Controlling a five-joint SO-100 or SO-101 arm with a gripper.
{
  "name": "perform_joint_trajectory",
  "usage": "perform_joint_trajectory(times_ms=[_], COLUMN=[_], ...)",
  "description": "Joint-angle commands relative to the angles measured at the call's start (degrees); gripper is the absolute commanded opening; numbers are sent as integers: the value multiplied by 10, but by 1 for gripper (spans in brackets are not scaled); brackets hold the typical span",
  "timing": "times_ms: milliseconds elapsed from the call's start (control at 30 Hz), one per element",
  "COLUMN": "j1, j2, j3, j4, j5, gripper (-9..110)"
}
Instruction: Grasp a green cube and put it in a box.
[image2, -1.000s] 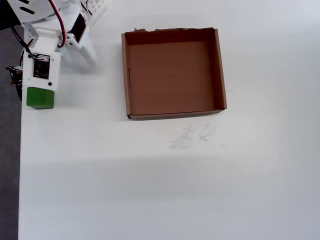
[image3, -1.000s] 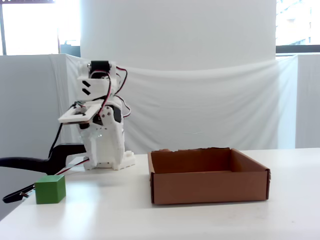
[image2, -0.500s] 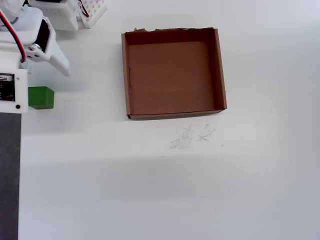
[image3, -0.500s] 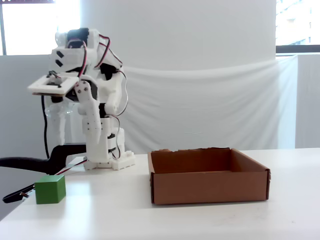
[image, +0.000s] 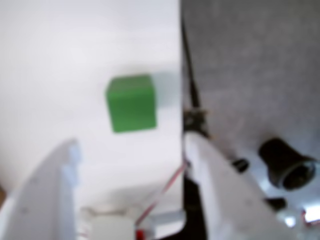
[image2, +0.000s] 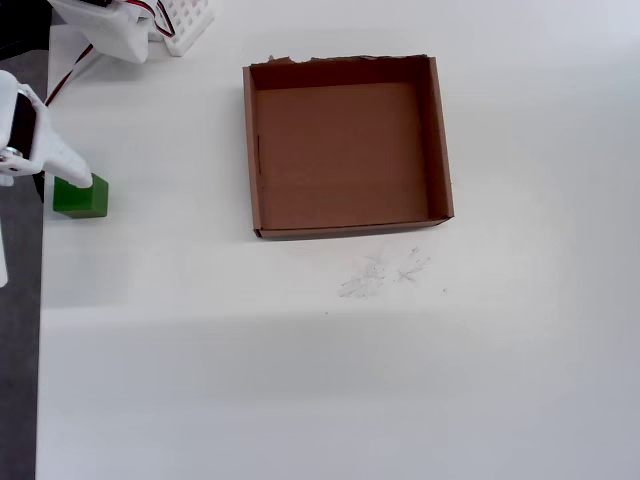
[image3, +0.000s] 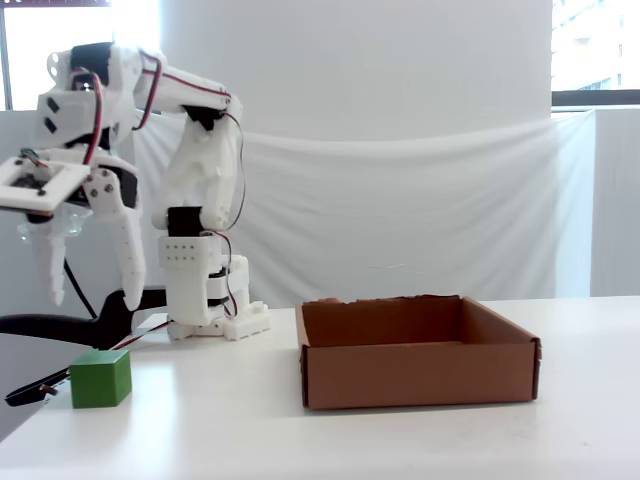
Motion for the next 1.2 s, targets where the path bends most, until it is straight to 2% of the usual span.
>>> perform_joint_trajectory(times_ms=[0, 367, 1167], j1=[4, -18, -36], j2=[-6, 8, -23], j3=[-16, 106, 197], j4=[-24, -123, -242], j5=[-24, -17, -11], gripper=[29, 29, 24])
